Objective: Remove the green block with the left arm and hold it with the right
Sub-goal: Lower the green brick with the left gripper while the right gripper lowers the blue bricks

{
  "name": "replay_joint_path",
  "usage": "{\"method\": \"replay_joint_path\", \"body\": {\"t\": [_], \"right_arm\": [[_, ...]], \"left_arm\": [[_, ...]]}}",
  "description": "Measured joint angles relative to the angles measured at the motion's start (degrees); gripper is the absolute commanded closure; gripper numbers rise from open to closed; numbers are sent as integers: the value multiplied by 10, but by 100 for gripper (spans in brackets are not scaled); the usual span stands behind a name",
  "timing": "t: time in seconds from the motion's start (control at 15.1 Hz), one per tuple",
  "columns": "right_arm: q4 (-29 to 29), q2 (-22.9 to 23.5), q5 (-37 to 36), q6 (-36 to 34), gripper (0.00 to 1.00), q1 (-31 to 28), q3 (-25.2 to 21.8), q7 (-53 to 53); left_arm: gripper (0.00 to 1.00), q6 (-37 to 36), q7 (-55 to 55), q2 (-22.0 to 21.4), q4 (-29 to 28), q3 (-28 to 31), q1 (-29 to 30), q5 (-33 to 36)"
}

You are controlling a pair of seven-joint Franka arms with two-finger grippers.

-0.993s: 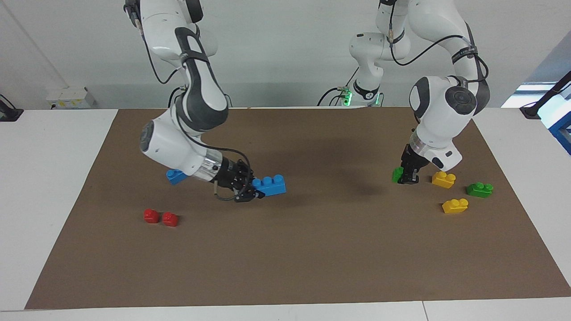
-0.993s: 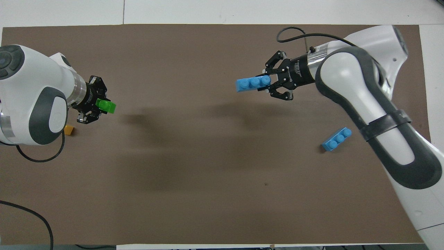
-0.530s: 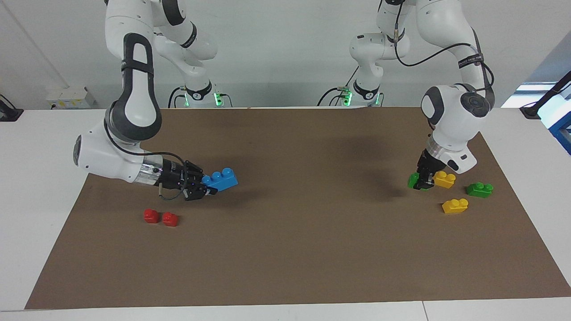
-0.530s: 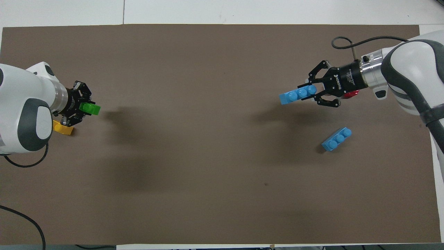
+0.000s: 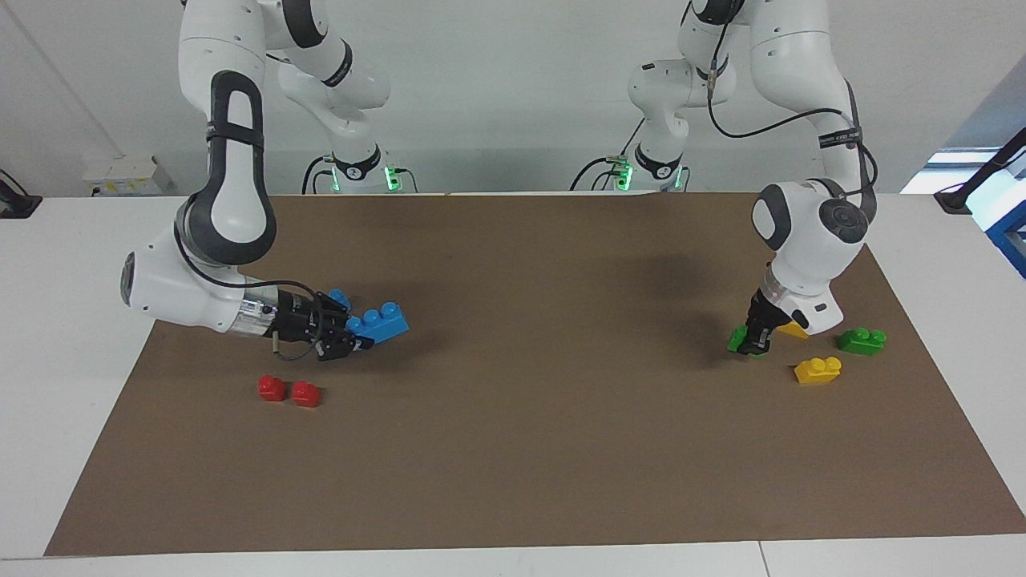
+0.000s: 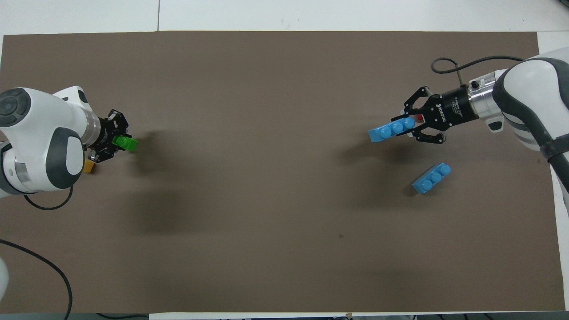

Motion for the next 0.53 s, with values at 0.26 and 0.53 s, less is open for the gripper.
{"method": "replay_joint_path", "body": {"t": [0.26, 0.53], "right_arm": [[-7, 11, -13, -3, 100, -29, 0, -40], [-9, 27, -17, -5, 100, -43, -1, -81]], "left_arm": [[100, 3, 18, 3, 0, 1, 3, -3], [100, 7, 56, 6, 0, 2, 6, -25]]}}
